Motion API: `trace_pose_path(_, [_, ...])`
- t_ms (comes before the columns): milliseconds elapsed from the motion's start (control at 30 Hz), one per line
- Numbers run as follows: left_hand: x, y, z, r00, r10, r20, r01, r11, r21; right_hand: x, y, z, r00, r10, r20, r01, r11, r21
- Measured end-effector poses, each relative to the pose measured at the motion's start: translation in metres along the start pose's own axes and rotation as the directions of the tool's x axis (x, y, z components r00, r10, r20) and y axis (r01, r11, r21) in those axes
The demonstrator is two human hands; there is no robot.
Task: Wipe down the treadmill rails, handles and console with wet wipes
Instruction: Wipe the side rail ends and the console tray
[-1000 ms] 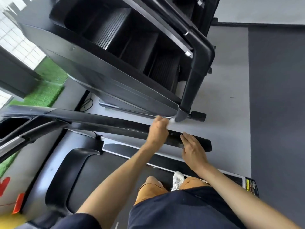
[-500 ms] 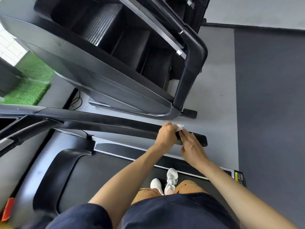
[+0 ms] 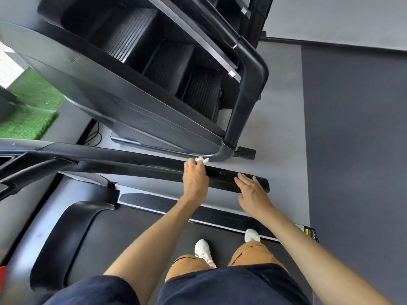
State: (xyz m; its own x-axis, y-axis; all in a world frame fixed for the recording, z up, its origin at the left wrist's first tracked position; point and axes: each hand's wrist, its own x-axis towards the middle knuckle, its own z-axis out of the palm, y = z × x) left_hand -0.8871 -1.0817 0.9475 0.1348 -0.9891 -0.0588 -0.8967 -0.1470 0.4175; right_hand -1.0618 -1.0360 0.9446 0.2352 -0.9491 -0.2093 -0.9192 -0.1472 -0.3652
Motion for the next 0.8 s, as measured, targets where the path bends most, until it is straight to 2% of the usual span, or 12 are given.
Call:
trace_pose_path(67, [-0.003, 0.010, 0.004, 0.970, 0.196, 0.144, -0.186, 0.979, -0.077, -0.002, 0.006, -0.003, 1.000, -0.007, -0.010, 0.008, 1.000, 0.025])
trace_pose_path(133, [0.003, 0.007, -0.004, 0.936, 0.318, 0.148, -0.292, 0.940, -0.174, -0.006, 0.016, -0.006, 0.999, 0.030, -0.021, -0.029, 0.997, 0.071])
trace_pose_path(167, [0.009, 0.001, -0.011, 0.950, 0.298, 0.090, -0.278, 0.942, -0.189, -0.008, 0.021, -0.008, 0.999, 0.052, -0.016, -0.050, 0.995, 0.089])
trace_pose_path(267, [0.031, -0.021, -0.038, 0.991, 0.070, -0.111, -0.083, 0.989, -0.119, -0.012, 0.039, -0.013, 0.998, 0.070, 0.000, -0.070, 0.992, 0.108])
trace_pose_path(333, [0.041, -0.033, -0.042, 0.988, -0.103, -0.117, 0.098, 0.994, -0.044, -0.012, 0.047, -0.017, 0.997, 0.080, 0.011, -0.080, 0.989, 0.121])
trace_pose_path(400, [0.033, -0.022, -0.030, 0.978, -0.197, -0.072, 0.197, 0.980, -0.013, -0.013, 0.054, -0.017, 0.997, 0.076, 0.029, -0.079, 0.988, 0.131])
trace_pose_path(600, [-0.021, 0.059, 0.033, 0.998, -0.061, -0.017, 0.060, 0.997, -0.053, -0.019, 0.064, -0.012, 0.997, 0.027, 0.070, -0.037, 0.990, 0.133])
trace_pose_path(733, [-0.028, 0.069, 0.043, 0.970, 0.178, 0.164, -0.152, 0.975, -0.163, -0.015, 0.073, -0.017, 0.996, 0.002, 0.091, -0.012, 0.994, 0.110])
trace_pose_path(800, [-0.020, 0.057, 0.024, 0.991, 0.125, 0.056, -0.111, 0.971, -0.211, -0.012, 0.076, -0.020, 0.994, -0.018, 0.109, 0.005, 0.992, 0.122])
